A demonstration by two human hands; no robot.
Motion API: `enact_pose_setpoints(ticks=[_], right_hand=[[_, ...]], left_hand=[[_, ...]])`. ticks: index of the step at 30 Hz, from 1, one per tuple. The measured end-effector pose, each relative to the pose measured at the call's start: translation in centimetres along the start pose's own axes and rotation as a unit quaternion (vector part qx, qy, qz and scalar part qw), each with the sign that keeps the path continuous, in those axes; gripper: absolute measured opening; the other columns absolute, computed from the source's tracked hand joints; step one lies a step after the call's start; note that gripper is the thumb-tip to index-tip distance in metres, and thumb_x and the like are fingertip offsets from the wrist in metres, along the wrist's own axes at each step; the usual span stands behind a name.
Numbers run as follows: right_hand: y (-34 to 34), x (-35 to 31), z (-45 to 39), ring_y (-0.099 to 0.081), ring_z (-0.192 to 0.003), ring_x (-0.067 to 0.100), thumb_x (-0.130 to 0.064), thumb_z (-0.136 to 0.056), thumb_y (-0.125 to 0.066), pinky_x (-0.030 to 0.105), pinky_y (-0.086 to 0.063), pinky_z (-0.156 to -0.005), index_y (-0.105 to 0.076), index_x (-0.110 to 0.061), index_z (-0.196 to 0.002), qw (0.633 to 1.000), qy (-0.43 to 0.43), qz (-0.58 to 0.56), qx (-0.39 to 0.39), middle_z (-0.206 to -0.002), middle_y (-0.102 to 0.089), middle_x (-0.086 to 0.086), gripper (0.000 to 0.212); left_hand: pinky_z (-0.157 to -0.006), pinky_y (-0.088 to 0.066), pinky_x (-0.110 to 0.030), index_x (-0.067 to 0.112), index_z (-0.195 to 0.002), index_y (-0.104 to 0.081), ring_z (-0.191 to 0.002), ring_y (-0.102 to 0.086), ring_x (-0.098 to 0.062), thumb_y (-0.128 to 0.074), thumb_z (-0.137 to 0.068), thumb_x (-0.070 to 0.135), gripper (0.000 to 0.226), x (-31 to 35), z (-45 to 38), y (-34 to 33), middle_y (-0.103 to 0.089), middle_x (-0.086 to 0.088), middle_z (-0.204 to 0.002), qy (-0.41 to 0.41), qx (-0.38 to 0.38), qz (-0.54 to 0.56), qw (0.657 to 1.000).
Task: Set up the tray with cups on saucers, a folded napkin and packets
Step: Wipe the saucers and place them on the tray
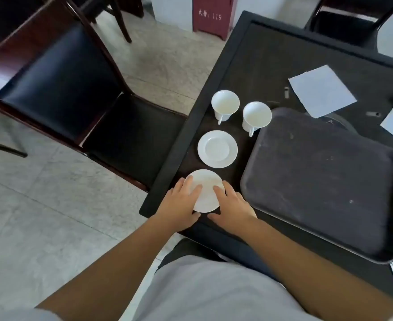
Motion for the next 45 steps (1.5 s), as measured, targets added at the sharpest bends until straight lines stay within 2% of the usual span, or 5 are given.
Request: enact_pose_setpoints(ticks=[3, 7, 27, 36, 45], right_hand=[[-0.5, -0.4, -1.4, -0.042, -0.121, 0.031, -0.046, -0.083, -0.066, 0.041, -0.052, -0.085, -0.02, -0.031, -0.142, 1.0, -0.019, 0.022, 0.01, -0.157, -0.009, 0.002, 0.076], [-0.9, 0.2, -2.3, -0.037, -0.123, 0.031, -0.046, -0.081, -0.069, 0.043, -0.047, -0.092, -0.018, -0.037, -0.142, 0.998, -0.013, 0.059, 0.019, -0.159, -0.001, 0.006, 0.081], [-0.6, 1.2, -2.3, -0.035, -0.122, 0.03, -0.053, -0.075, -0.071, 0.042, -0.043, -0.098, -0.026, -0.035, -0.137, 0.997, 0.039, 0.045, 0.042, -0.157, -0.008, 0.007, 0.079], [0.3, 3.7, 1.8, -0.027, -0.129, 0.031, -0.051, -0.077, -0.07, 0.046, -0.038, -0.105, -0.023, -0.037, -0.14, 0.995, 0.063, 0.02, 0.071, -0.158, -0.004, 0.004, 0.08], [1.3, 10.9, 8.2, -0.021, -0.131, 0.031, -0.051, -0.076, -0.073, 0.043, -0.038, -0.104, -0.024, -0.036, -0.143, 0.992, 0.063, -0.022, 0.105, -0.16, -0.001, 0.004, 0.085]], left_hand=[[-0.108, -0.037, -0.05, 0.025, -0.146, -0.023, -0.143, -0.017, -0.036, -0.068, -0.084, 0.043, 0.079, -1.0, -1.2, -0.5, -0.011, -0.011, -0.158, -0.02, -0.01, -0.006, 1.0], [-0.106, -0.038, -0.05, 0.023, -0.143, -0.027, -0.144, -0.015, -0.038, -0.074, -0.08, 0.044, 0.081, -1.2, -2.0, -0.5, -0.009, -0.013, -0.158, -0.07, 0.006, -0.022, 0.997], [-0.09, -0.052, -0.043, 0.022, -0.137, -0.042, -0.142, -0.024, -0.032, -0.076, -0.075, 0.052, 0.077, -1.3, -1.4, 0.5, -0.025, -0.009, -0.155, -0.109, 0.038, 0.037, 0.993], [-0.085, -0.054, -0.046, 0.017, -0.132, -0.052, -0.138, -0.033, -0.036, -0.082, -0.069, 0.047, 0.076, 3.0, 0.7, 1.4, -0.042, -0.012, -0.146, -0.128, 0.077, 0.028, 0.988], [-0.093, -0.05, -0.041, 0.021, -0.133, -0.048, -0.144, -0.014, -0.027, -0.07, -0.079, 0.051, 0.065, 11.7, 0.1, 1.3, -0.026, -0.002, -0.153, -0.147, 0.063, 0.024, 0.987]])
Point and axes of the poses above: each hand's wrist, its own z-axis away from the middle knuckle, its own y-axis out of the back of the hand, x = y × z, the point moved 2 cm from there along -z, towards the middle knuckle
